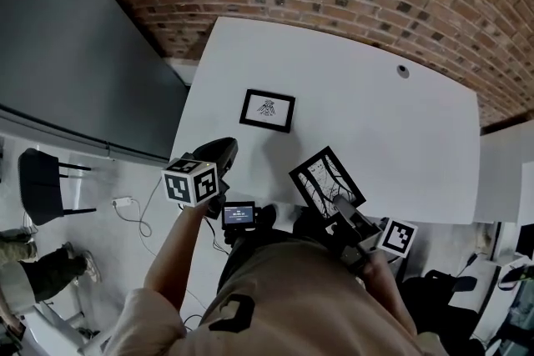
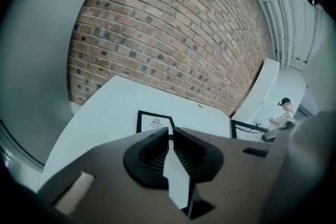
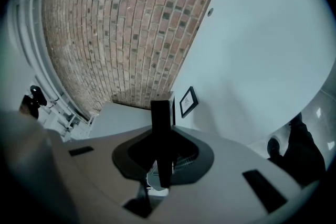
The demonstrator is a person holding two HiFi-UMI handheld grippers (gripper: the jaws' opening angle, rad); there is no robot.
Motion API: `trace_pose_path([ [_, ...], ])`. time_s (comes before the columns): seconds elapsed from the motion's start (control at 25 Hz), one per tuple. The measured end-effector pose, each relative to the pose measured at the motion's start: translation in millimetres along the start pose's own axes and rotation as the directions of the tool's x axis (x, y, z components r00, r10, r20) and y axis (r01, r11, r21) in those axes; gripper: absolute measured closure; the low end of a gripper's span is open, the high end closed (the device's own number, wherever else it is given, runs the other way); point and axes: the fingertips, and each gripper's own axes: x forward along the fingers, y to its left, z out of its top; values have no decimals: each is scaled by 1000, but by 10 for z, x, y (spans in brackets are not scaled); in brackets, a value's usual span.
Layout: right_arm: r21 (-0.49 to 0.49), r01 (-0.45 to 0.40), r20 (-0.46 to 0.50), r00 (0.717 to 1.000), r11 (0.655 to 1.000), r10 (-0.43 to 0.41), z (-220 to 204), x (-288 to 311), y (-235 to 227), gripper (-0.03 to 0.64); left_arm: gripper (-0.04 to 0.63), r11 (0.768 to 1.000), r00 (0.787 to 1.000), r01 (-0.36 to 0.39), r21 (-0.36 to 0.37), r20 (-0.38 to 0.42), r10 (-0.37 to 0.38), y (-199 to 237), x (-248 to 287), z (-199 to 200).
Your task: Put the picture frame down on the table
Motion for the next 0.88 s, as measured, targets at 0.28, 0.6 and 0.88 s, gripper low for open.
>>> trace_pose_path([
  [0.28, -4, -1, 31, 1000, 1000, 1, -95, -9, 51, 589, 575, 997, 997, 63, 48, 29, -65, -287, -278, -68],
  [0.6, -10, 18, 98, 995, 1000, -17, -236, -108, 97, 589, 577, 995, 995, 102, 17, 5, -102, -271, -350, -215],
  [0.88, -4, 43, 133, 990, 999, -42, -452, -149, 100, 589, 577, 991, 991, 132, -7, -23, -133, -209, -444, -400],
])
